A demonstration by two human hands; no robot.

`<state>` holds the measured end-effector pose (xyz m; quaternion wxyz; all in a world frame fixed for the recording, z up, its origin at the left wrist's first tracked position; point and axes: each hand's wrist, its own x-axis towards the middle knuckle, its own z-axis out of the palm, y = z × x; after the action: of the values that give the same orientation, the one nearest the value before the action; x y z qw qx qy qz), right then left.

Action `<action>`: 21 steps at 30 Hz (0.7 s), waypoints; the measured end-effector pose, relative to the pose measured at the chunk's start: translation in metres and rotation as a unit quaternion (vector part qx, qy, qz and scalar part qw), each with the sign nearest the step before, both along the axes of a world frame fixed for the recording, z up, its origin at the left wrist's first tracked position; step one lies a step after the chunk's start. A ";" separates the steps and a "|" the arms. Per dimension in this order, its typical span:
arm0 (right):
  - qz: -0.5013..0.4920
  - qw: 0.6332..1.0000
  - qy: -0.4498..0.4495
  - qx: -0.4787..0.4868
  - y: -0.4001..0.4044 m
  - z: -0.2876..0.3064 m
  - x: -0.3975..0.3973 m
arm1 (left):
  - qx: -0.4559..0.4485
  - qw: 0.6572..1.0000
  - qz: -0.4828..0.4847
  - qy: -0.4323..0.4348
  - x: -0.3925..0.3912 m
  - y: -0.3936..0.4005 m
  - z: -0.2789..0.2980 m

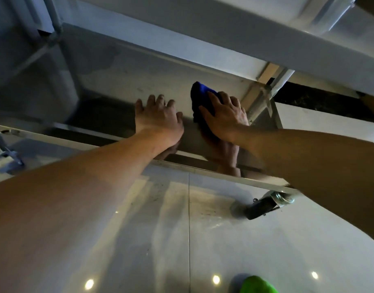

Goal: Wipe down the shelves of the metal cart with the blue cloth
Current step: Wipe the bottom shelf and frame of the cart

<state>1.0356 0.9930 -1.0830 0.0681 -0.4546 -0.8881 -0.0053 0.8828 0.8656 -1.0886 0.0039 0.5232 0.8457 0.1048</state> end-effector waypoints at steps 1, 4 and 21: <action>-0.006 1.000 0.000 0.001 0.008 0.001 -0.006 | 0.001 1.000 0.001 0.000 0.000 0.000 -0.001; -0.024 1.000 0.004 0.008 0.027 0.001 -0.021 | 0.004 1.000 -0.003 0.006 0.001 -0.001 -0.002; -0.076 0.996 0.024 -0.031 0.098 0.002 -0.069 | -0.001 0.999 0.009 0.031 0.006 0.005 0.003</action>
<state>0.9665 1.0914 -1.0813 0.0751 -0.5224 -0.8490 0.0278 0.8883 0.8704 -1.0861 -0.0226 0.5186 0.8502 0.0883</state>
